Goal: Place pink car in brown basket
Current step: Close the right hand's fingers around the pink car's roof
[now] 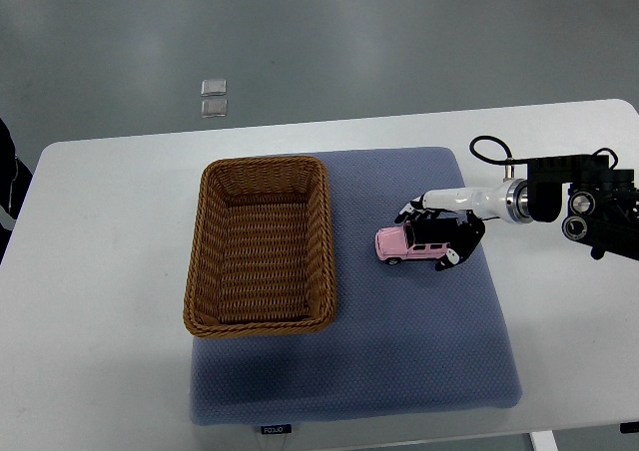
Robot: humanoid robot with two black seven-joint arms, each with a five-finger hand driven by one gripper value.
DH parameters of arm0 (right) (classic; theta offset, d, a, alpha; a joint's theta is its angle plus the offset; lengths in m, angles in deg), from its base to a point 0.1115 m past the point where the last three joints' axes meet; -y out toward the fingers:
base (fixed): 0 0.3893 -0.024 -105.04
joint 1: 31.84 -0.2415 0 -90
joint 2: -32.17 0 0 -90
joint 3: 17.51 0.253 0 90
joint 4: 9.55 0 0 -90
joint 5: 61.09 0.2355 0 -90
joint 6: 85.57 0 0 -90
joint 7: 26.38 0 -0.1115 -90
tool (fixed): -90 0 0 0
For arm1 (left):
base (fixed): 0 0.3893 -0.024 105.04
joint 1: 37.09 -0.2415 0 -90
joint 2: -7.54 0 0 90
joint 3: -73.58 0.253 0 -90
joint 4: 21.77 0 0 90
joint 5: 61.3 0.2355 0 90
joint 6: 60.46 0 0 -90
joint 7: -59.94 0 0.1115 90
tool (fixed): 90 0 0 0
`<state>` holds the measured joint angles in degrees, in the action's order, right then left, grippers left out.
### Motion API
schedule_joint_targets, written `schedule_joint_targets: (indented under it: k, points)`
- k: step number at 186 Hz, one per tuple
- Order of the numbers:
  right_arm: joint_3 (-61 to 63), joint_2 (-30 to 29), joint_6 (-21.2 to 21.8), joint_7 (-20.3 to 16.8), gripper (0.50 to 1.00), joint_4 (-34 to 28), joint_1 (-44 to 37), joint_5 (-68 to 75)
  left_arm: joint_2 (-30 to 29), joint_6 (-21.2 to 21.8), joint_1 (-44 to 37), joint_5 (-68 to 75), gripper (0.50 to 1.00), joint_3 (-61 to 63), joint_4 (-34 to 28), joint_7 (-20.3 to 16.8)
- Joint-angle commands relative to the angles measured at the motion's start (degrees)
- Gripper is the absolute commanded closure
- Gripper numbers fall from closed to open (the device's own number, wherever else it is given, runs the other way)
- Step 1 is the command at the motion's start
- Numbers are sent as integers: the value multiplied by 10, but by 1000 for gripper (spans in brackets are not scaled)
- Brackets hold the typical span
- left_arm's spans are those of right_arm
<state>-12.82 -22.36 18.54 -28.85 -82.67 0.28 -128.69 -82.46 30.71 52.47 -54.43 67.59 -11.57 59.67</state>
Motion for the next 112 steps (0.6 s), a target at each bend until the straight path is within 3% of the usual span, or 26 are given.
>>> schedule_joint_targets:
  k: [1,45,73,112]
  points:
    - [0,-1,0,0,717,1,0,-1,0,1,0,0,500,0,0,0]
    - [0,-3,2,2,867,5,-1,-4,0,0,0,1,500,0,0,0]
    - [0,-3,6,3,997,5,-1,-8,0,0,0,0,500,0,0,0]
    - [1,-1,6,5,1000,5,-5,-6,0,0,0,0,500,0,0,0]
